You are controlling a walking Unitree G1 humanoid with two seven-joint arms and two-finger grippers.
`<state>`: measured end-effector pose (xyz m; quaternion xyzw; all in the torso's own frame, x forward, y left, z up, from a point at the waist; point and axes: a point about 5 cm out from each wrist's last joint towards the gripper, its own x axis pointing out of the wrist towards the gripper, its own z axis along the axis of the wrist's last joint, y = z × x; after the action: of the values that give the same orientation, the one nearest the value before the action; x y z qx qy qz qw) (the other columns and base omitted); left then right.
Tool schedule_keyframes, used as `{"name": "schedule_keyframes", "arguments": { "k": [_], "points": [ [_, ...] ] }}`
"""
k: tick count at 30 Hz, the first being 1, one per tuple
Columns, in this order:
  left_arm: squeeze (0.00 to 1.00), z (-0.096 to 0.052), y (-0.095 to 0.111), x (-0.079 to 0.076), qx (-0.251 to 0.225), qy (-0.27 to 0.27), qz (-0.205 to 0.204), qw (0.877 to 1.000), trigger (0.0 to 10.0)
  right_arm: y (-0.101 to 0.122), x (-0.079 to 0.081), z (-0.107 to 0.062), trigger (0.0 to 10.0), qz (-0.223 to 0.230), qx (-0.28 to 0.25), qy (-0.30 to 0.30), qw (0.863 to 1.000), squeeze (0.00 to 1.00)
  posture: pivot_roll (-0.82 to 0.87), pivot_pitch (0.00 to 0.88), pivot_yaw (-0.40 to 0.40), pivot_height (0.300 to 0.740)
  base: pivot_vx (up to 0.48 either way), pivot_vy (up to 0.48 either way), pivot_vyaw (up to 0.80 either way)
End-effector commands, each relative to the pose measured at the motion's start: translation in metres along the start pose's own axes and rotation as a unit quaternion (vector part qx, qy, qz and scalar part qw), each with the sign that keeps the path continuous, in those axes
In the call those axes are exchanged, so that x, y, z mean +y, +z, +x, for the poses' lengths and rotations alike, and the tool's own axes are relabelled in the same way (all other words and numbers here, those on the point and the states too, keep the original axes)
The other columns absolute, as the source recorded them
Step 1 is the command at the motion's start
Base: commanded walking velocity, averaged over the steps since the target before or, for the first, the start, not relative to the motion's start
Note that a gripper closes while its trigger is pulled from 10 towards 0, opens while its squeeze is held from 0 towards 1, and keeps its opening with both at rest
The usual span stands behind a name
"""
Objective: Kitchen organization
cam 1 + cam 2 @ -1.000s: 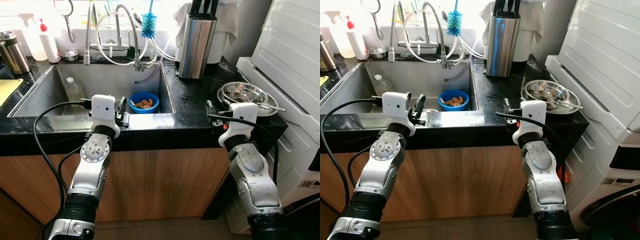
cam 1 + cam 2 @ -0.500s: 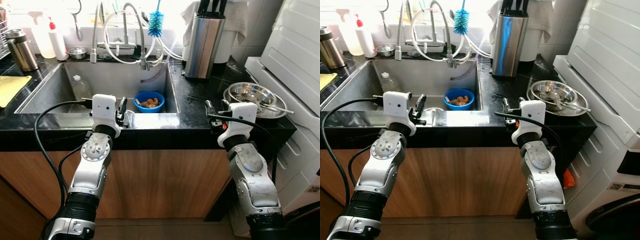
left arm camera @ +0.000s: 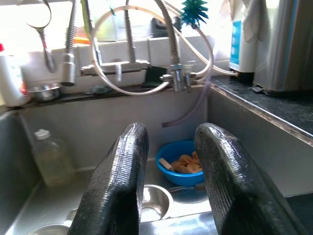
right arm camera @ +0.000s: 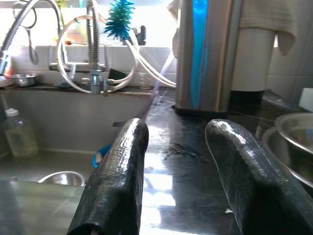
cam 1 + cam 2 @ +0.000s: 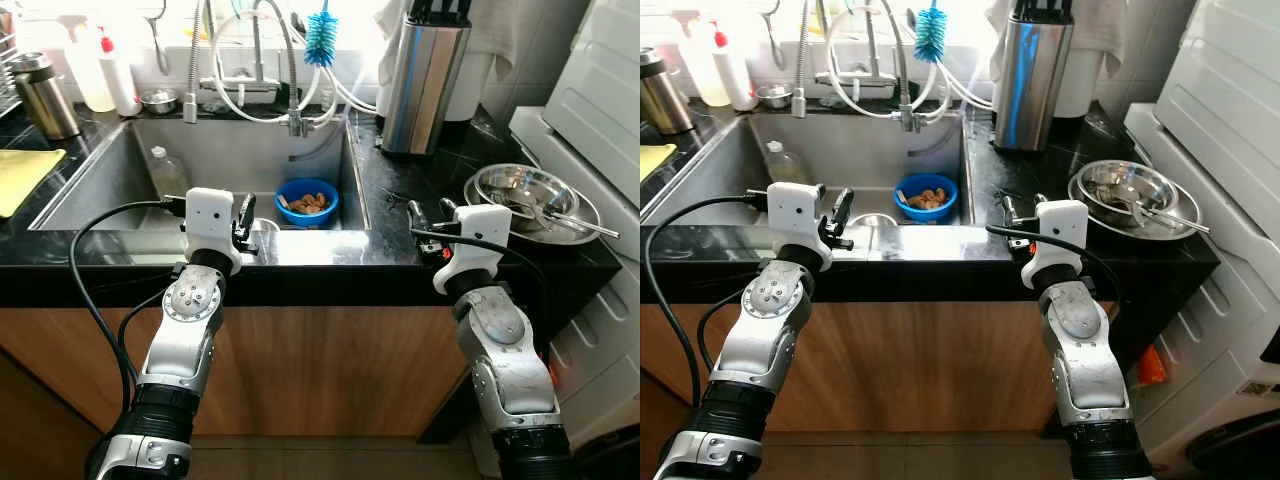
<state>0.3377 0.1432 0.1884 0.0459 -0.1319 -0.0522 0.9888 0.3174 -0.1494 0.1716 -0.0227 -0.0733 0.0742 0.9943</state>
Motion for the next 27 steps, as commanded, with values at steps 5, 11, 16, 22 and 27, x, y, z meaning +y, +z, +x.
{"name": "schedule_keyframes", "arguments": {
  "k": [5,11,16,22,27],
  "points": [
    [0.0,0.0024,0.0021,0.0008,0.001,-0.002,0.002,1.0,10.0,0.0032,-0.0014,0.0011,10.0,0.005,-0.004,-0.002,1.0,0.0,-0.02,0.025,-0.025,0.74,0.048,0.0,0.0],
    [0.0,0.0026,0.0023,0.0013,0.0,0.001,0.0,1.0,10.0,0.0031,0.0001,0.001,10.0,-0.006,-0.004,0.003,1.0,0.0,-0.03,0.028,-0.026,0.74,0.121,0.0,0.0],
    [0.0,0.0022,0.0051,0.0059,-0.01,0.017,-0.005,1.0,10.0,0.0015,-0.0002,0.0003,10.0,-0.01,-0.003,0.0,1.0,0.0,-0.03,0.031,-0.026,0.74,0.256,0.0,0.0],
    [0.0,0.0024,0.0062,0.006,-0.013,0.017,-0.005,1.0,10.0,0.0022,-0.001,0.0005,10.0,-0.002,-0.004,-0.003,1.0,0.0,-0.02,0.032,-0.025,0.74,0.27,0.0,0.0],
    [0.0,0.0027,0.0065,0.0057,-0.013,0.016,-0.005,1.0,10.0,0.0028,-0.0011,0.0007,10.0,-0.003,-0.005,-0.003,1.0,0.0,-0.03,0.032,-0.025,0.74,0.295,0.0,0.0]
  ]
}}
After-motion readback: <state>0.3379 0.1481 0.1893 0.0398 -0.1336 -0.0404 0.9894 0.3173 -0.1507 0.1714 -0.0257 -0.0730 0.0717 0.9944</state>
